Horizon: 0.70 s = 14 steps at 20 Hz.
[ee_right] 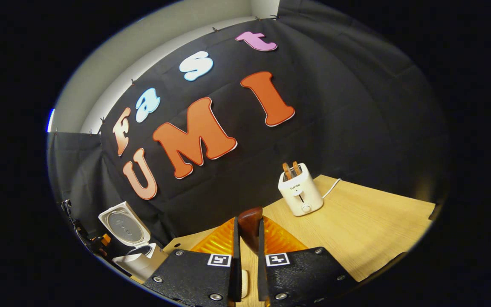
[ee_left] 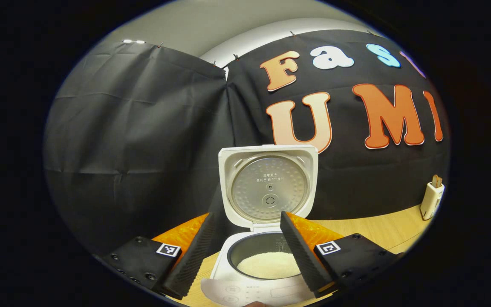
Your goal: Close the left gripper, press the button to open the rice cooker; take a wooden spoon from the chopstick holder with the right hand, scoop a spoonful of rice and pour it into the rice cooker, then put the wooden spoon back into the chopstick holder.
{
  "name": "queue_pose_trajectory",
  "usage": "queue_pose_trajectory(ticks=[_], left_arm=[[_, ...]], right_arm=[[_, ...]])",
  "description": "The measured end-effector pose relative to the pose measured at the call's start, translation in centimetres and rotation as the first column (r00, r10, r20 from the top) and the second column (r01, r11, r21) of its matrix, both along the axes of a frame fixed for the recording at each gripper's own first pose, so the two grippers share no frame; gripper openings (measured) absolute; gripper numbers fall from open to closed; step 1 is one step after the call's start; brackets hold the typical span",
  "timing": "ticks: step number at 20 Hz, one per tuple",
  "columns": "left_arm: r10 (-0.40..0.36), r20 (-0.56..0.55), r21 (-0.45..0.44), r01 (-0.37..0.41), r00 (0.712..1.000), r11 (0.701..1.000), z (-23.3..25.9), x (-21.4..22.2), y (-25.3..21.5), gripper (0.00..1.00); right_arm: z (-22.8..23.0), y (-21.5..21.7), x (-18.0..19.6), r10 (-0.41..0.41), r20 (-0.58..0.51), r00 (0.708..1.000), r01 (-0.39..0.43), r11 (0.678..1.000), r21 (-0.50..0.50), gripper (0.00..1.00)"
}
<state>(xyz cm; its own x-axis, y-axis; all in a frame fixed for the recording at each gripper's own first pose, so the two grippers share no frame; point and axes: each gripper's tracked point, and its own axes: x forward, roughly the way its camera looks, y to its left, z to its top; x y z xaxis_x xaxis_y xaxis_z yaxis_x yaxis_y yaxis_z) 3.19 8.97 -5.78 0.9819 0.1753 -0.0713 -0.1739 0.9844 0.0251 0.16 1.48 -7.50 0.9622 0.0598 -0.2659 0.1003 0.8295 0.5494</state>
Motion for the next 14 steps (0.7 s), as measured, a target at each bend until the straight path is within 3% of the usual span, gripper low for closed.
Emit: queue_pose_trajectory(ticks=[2,4,5,9,14], left_arm=[[0.030,-0.007,0.012,-0.030,1.000,0.999,0.3,0.6,1.8,0.96],[0.061,0.005,0.012,-0.061,0.998,0.998,1.2,0.8,3.7,0.99],[0.074,0.008,-0.004,-0.073,0.997,0.997,1.6,1.1,4.4,0.95],[0.120,0.020,-0.038,-0.119,0.993,0.992,2.9,2.2,6.9,0.98],[0.140,0.105,-0.055,-0.135,0.985,0.989,7.9,4.2,7.4,0.95]], right_arm=[[-1.2,0.1,0.0,-0.005,-0.029,1.000,0.006,1.000,0.012,0.14],[-2.3,-0.2,0.3,-0.020,-0.051,0.998,0.022,0.999,0.028,0.15],[-3.0,-0.5,0.5,-0.038,-0.077,0.996,0.042,0.998,0.043,0.15],[-4.4,-1.0,0.8,-0.092,-0.118,0.989,0.104,0.989,0.103,0.15],[-5.1,-0.9,0.4,-0.078,-0.164,0.983,0.094,0.991,0.091,0.18]])
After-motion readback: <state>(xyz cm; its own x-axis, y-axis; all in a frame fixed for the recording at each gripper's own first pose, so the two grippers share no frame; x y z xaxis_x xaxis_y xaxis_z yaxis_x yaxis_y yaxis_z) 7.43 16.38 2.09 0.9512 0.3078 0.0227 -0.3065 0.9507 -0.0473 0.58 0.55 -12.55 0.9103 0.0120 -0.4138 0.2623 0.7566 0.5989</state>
